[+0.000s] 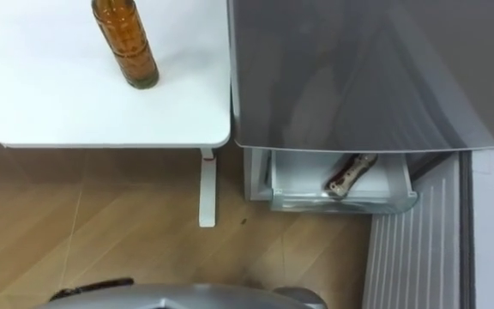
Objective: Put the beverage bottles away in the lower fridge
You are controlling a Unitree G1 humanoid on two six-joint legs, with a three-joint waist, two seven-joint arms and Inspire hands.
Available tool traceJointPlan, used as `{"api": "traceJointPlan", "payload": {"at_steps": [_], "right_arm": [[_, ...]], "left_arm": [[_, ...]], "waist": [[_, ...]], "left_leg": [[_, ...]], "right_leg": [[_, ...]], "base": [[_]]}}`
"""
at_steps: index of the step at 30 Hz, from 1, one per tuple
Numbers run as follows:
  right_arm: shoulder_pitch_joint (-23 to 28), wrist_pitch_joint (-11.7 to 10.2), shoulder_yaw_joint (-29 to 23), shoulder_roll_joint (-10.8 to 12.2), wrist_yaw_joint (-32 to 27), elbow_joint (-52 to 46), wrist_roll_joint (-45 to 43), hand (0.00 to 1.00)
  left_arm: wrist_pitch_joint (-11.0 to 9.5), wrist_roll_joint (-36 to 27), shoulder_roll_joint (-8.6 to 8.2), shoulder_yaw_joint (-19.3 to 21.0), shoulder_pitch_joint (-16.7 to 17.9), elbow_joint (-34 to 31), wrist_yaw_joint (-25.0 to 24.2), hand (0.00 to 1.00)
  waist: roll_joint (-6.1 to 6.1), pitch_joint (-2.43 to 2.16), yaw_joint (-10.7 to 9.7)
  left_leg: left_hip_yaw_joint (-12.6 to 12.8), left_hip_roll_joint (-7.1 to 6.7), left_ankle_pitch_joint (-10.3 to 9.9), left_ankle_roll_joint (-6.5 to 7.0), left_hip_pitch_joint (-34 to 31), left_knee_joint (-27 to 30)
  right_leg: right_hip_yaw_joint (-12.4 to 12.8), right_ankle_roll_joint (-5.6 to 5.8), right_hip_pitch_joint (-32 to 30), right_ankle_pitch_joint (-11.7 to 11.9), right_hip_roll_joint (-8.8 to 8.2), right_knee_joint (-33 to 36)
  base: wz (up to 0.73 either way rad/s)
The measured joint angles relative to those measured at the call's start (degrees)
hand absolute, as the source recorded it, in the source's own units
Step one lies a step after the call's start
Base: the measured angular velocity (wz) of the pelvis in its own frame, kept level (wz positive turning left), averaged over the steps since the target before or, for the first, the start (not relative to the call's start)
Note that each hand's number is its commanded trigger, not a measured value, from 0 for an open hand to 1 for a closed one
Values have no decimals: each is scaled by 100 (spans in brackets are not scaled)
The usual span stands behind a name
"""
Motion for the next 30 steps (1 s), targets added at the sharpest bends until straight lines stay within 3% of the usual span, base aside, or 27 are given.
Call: {"api": "traceJointPlan", "payload": {"at_steps": [2,4,6,9,13,17,22,30], "right_arm": [[44,-25,-118,7,-2,4,-9,0],[73,-89,-205,-1,-89,-16,-9,0],[111,-117,-206,2,-146,-93,-18,0],[219,-179,-226,34,-176,-210,-109,0],[216,-187,-328,38,-176,-263,-475,0],[266,-238,-329,37,-137,-273,-529,0],[298,-298,-333,28,31,-215,-738,0],[203,-340,-440,-9,280,-82,-1498,0]], "left_arm": [[-46,-146,-20,287,26,-683,428,0],[-358,-349,-7,452,34,-1297,1050,0],[-527,-437,-11,465,68,-1671,1475,0],[-611,-422,-52,495,155,-2410,2089,0],[-856,-226,-54,484,149,-3243,2640,0],[-958,-188,-54,480,153,-3944,2814,0],[-1103,335,53,438,138,-4886,2791,0],[-1132,729,163,59,115,-5724,1943,0]], "waist": [[-11,-3,54],[9,-17,85],[36,-34,82],[40,-46,46],[56,-50,24],[60,-48,22],[74,-44,-56],[90,-36,-270]], "left_leg": [[-21,-4,0,0,-4,0],[-11,-8,0,1,9,-1],[-10,-11,-1,3,28,-2],[-31,-11,-2,4,68,6],[-48,-13,-6,7,71,4],[-85,-18,-8,8,83,3],[-151,-23,-8,8,80,37],[-203,-29,-8,9,76,32]], "right_leg": [[-14,0,1,0,-3,5],[3,1,2,-1,-6,12],[7,2,10,-1,-8,13],[2,2,40,-1,-6,23],[-8,3,44,-1,-8,27],[9,3,83,-2,-8,11],[2,3,91,-2,-7,19],[-25,2,97,-3,-12,11]], "base": [[4],[-2],[-2],[0],[0],[3],[1],[2]]}}
